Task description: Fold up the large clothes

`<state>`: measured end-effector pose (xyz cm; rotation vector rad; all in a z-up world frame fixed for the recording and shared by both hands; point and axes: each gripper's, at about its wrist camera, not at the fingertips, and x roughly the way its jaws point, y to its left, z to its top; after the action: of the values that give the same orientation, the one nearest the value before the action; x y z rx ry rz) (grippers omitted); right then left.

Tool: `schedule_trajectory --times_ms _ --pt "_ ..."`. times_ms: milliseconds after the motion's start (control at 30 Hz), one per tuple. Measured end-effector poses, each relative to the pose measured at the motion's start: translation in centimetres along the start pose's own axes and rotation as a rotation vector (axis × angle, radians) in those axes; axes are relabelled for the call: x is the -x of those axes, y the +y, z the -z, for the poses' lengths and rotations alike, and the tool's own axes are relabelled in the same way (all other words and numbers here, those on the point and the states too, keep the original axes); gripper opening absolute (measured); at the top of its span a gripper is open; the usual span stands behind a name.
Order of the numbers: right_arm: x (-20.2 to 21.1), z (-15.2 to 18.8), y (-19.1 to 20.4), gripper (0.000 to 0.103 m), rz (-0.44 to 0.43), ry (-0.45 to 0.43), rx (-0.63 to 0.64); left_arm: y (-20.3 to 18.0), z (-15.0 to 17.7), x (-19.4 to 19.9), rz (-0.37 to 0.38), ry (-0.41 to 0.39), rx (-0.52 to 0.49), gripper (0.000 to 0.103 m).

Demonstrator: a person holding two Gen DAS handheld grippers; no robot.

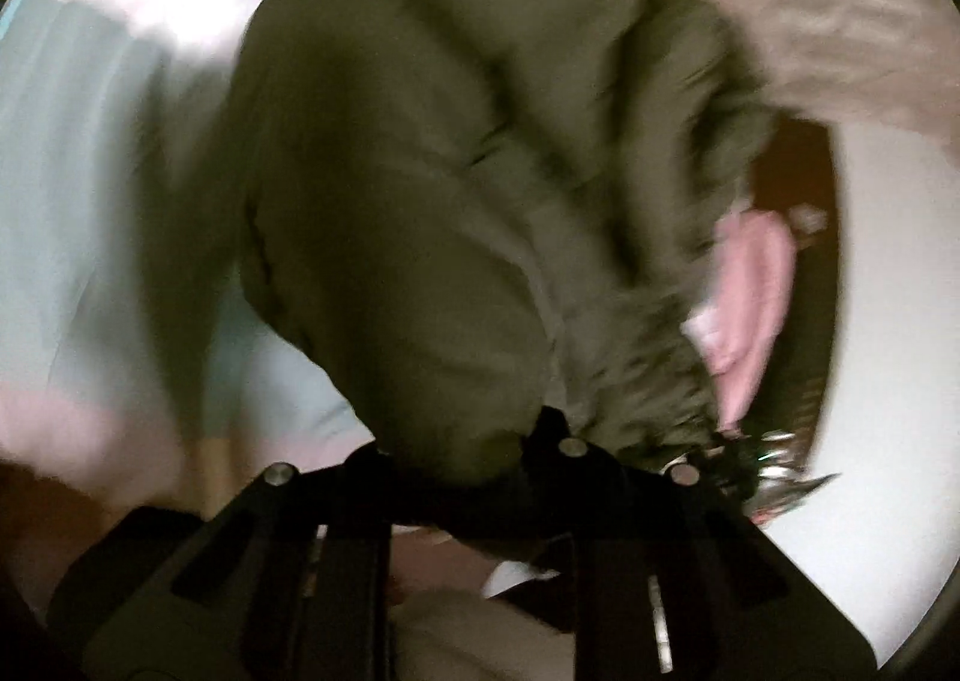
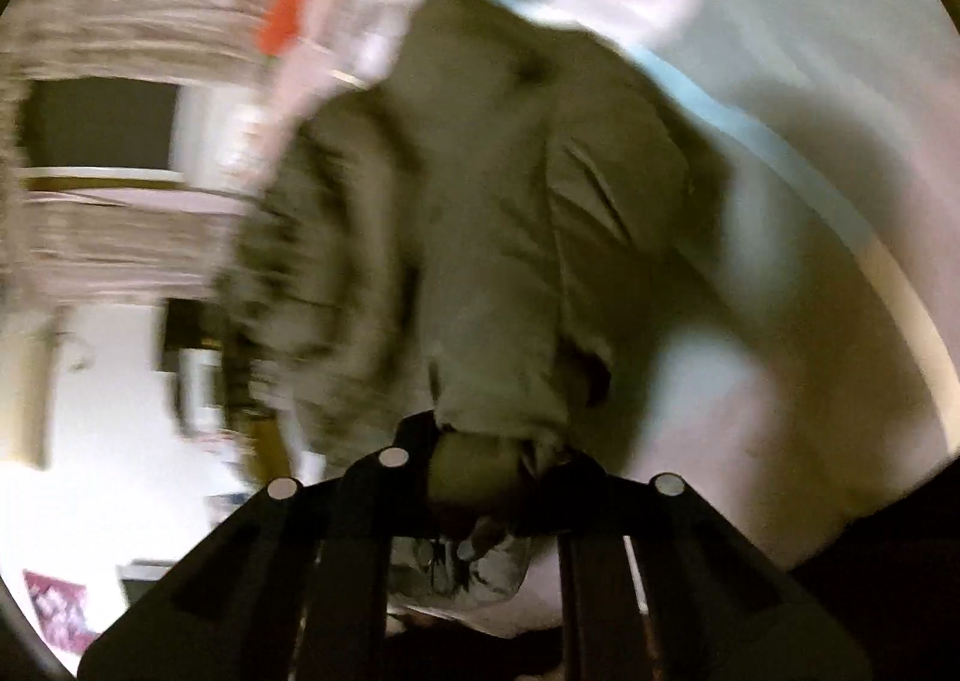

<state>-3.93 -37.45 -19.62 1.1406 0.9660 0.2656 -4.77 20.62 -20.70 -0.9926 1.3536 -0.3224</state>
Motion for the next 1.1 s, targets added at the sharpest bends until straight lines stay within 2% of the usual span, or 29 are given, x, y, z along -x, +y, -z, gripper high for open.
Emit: schedule_trajectory --times_ms 100,200,300,400,467,500,600,667,700,767,800,833,933,967,1000,1067,1100 --pt "1.1 -2.2 2.7 0.012 -0.098 -0.068 0.04 -1.8 -0.9 2.7 0.113 -0.117 -0.037 0.016" --pt "0.7 -5.9 6.2 0.012 -0.14 -0.078 0.091 -3.5 -2.8 4.1 0.152 -0.185 -0.042 0.016" --pt "-0.2 -9.5 10.0 0.012 -0.157 -0.095 0.149 -7.4 -4.1 3.5 0.123 -0.223 -0.073 0.016" --pt "-0.4 -13.0 12.5 0.007 -0.187 -0.126 0.193 -11.4 -7.2 3.7 0.113 -0.296 -0.114 0.016" --pt "-1.4 -15.9 13.7 0.007 -0.159 -0.167 0.25 -13.7 -9.9 2.9 0.086 -0.34 -0.119 0.016" --pt "-2.0 -17.2 14.7 0.002 -0.155 -0.19 0.283 -13.4 -11.2 2.8 0.073 -0.358 -0.112 0.016" --pt "-3.0 -19.7 15.4 0.002 -0.08 -0.258 0.373 -13.0 -14.3 -0.2 0.009 -0.365 -0.06 0.016" --pt "-3.4 -19.2 15.4 0.005 -0.081 -0.22 0.408 -11.6 -15.5 -2.1 -0.019 -0.337 -0.005 0.016" --pt "-3.9 -18.5 15.7 0.005 -0.074 -0.159 0.429 -11.2 -16.3 -2.6 -0.019 -0.327 0.021 0.016" --pt "-5.2 -15.3 17.2 0.029 -0.041 -0.005 0.544 -10.2 -17.7 -2.9 0.014 -0.321 0.087 0.016" --pt "-6.2 -12.7 18.0 0.054 -0.026 0.085 0.634 -9.9 -17.9 -2.6 0.014 -0.327 0.096 0.016" --pt "-7.3 -9.8 18.7 0.061 -0.016 0.188 0.737 -9.7 -18.0 -2.6 0.007 -0.334 0.101 0.016" --pt "-10.4 -2.2 19.1 0.061 0.067 0.382 0.936 -9.6 -17.9 -2.3 0.005 -0.346 0.121 0.016" --pt "-11.6 -1.0 18.5 0.061 0.102 0.408 0.956 -9.8 -17.7 -2.0 0.006 -0.351 0.124 0.016" --pt "-13.4 0.2 17.7 0.061 0.184 0.436 0.98 -10.2 -17.7 -1.8 0.006 -0.357 0.122 0.016" --pt "-16.7 1.3 16.5 0.061 0.392 0.406 1.065 -11.3 -17.6 -1.0 0.015 -0.388 0.1 0.016" --pt "-17.8 1.3 16.3 0.061 0.436 0.377 1.099 -12.0 -17.6 -0.8 0.016 -0.401 0.083 0.016"
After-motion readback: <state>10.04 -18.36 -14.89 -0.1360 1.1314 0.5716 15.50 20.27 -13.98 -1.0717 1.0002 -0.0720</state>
